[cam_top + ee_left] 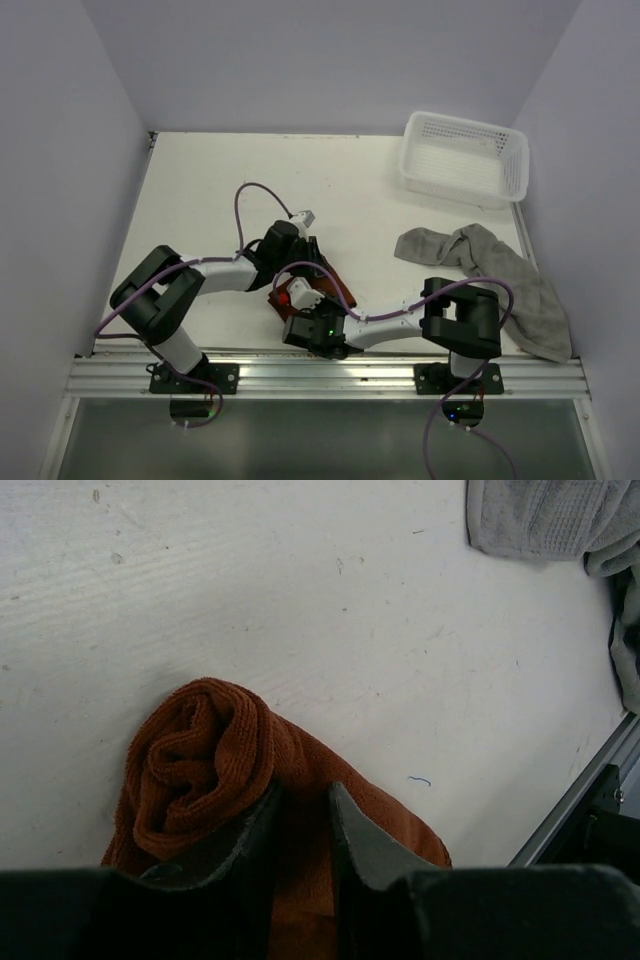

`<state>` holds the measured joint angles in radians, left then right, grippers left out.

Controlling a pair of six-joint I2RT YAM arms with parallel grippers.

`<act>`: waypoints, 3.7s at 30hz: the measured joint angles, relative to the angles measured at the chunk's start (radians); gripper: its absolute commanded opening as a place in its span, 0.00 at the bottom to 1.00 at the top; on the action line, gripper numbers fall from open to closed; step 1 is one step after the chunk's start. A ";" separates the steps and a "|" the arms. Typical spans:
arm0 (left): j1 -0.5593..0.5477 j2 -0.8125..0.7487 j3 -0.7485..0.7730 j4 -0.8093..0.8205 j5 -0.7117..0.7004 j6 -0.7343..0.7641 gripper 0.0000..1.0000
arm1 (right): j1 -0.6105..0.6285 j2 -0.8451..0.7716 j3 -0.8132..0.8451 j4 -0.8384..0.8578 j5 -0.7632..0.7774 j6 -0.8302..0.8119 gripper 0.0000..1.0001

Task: Roll the towels
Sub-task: Roll the towel

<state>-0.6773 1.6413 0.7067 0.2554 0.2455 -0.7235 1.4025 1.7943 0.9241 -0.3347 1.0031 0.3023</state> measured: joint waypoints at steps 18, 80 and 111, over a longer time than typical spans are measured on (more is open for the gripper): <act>0.000 0.016 -0.011 0.044 -0.008 -0.017 0.29 | -0.049 -0.362 -0.088 0.049 -0.137 0.080 0.51; 0.024 -0.073 0.089 -0.130 -0.065 -0.001 0.31 | -0.462 -0.578 -0.452 0.383 -0.779 0.211 0.00; 0.014 -0.224 0.034 -0.143 -0.048 -0.029 0.31 | 0.069 -0.230 -0.174 0.140 -0.010 0.071 0.00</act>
<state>-0.6636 1.4174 0.7403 0.1120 0.1974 -0.7528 1.4715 1.5639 0.7498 -0.1944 0.9936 0.3737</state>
